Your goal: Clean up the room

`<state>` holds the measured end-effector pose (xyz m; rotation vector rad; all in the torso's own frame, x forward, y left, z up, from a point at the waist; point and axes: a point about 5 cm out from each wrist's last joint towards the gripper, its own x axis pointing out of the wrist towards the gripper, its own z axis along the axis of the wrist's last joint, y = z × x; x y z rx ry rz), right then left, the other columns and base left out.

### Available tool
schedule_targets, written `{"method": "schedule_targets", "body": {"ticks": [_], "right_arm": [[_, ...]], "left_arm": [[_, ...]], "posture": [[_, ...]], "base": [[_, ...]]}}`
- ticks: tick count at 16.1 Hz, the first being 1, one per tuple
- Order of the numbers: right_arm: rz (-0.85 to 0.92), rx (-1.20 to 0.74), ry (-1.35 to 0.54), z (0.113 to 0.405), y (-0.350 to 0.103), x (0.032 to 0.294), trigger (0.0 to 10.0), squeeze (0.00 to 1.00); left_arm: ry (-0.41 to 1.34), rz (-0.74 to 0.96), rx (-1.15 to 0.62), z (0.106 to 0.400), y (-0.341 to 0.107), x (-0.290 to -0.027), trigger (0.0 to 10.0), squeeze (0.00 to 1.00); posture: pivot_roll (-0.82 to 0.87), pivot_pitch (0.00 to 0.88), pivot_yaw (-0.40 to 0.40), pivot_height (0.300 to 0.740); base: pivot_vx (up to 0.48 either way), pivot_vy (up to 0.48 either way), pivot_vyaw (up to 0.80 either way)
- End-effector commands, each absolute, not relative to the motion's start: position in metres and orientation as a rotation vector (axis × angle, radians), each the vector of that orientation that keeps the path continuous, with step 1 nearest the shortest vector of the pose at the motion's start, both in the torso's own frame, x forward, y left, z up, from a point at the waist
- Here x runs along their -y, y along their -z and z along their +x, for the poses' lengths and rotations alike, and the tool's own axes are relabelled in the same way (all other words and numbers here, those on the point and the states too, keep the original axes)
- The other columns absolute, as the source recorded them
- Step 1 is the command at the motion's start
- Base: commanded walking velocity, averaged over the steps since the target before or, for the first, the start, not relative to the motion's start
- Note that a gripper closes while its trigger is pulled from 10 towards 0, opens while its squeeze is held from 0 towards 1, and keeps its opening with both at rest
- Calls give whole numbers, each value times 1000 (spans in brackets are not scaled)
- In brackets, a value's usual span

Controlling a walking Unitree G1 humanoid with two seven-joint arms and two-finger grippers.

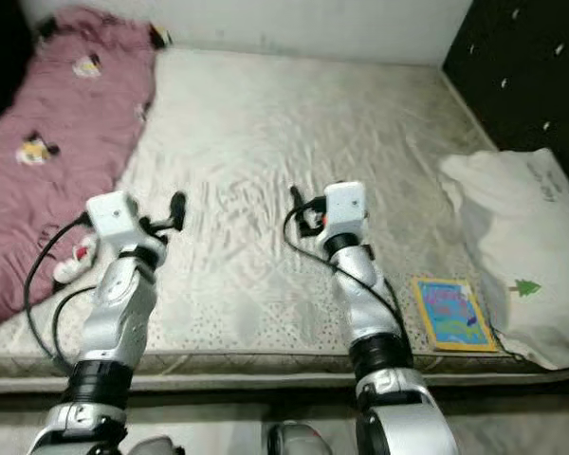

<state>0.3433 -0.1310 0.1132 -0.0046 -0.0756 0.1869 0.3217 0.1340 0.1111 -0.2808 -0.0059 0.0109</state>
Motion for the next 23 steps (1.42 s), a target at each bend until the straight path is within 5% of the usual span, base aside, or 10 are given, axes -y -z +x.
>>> {"method": "schedule_targets", "body": {"ticks": [1, 6, 13, 23], "right_arm": [[-3, 69, -195, 344, -113, 127, 10000, 0], [-3, 63, -194, 344, -112, 127, 10000, 0], [-10, 55, -195, 345, -110, 128, 10000, 0], [-19, 41, -219, 344, -107, 125, 10000, 0]], "left_arm": [[-23, -282, -13, 321, -108, -139, 10000, 0], [-55, -307, -37, 321, -104, -141, 10000, 0], [-43, -312, -41, 321, -102, -139, 10000, 0], [-40, -306, -30, 319, -103, -137, 10000, 0]], "posture": [[-18, 71, -64, 740], [-15, 74, -64, 740], [-15, 65, -63, 740], [-16, 61, -68, 740]], "base": [[0, 0, 0], [0, 0, 0], [0, 470, -703], [0, 474, 0]]}}
